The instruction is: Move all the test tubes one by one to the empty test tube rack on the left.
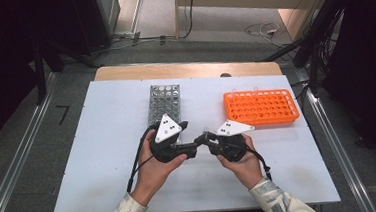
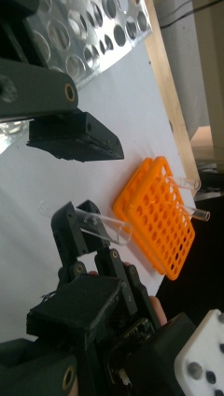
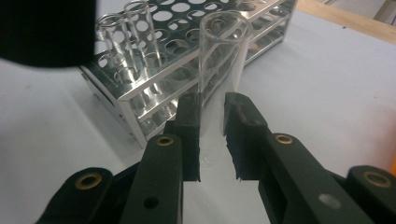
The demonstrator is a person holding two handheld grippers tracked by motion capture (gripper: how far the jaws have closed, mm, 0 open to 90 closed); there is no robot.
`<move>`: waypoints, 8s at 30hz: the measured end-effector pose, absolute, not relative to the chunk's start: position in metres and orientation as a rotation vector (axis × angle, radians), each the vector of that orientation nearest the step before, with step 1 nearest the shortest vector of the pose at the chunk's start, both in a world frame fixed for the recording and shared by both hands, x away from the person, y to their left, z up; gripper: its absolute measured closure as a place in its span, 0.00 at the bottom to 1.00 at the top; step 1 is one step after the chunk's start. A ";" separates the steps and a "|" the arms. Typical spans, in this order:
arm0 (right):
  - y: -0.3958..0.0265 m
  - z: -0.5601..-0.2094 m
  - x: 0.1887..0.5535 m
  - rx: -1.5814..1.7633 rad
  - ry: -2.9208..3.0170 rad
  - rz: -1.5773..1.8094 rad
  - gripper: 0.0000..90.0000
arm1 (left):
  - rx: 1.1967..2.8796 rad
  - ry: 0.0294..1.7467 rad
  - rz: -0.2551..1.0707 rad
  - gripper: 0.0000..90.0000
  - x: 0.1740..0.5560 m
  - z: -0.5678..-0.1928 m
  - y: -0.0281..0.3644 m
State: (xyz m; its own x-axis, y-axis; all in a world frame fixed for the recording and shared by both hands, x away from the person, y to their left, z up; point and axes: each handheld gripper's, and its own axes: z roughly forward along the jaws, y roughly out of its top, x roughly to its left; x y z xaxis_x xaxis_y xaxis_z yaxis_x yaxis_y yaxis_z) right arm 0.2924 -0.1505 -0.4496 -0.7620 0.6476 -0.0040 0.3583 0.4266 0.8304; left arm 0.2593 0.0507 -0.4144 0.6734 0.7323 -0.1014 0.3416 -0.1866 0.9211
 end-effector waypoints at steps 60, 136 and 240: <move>-0.150 -0.446 0.286 0.887 2.326 1.391 0.32 | 1.724 0.963 0.594 0.84 0.293 -0.384 0.081; -0.196 -0.444 0.314 1.062 2.147 1.320 0.20 | 1.672 1.079 0.503 0.18 0.289 -0.418 0.104; -0.202 -0.427 0.386 1.115 1.977 1.221 0.81 | 1.706 1.027 0.493 0.20 0.281 -0.411 0.089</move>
State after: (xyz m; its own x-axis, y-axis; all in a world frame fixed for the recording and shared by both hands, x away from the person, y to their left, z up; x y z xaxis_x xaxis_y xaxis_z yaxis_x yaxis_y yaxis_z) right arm 0.3862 -0.2022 -0.4265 -0.4995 0.8657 -0.0323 0.3588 0.2407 0.9018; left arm 0.2812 0.0886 -0.4113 0.5488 0.8221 -0.1515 0.3960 -0.0961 0.9132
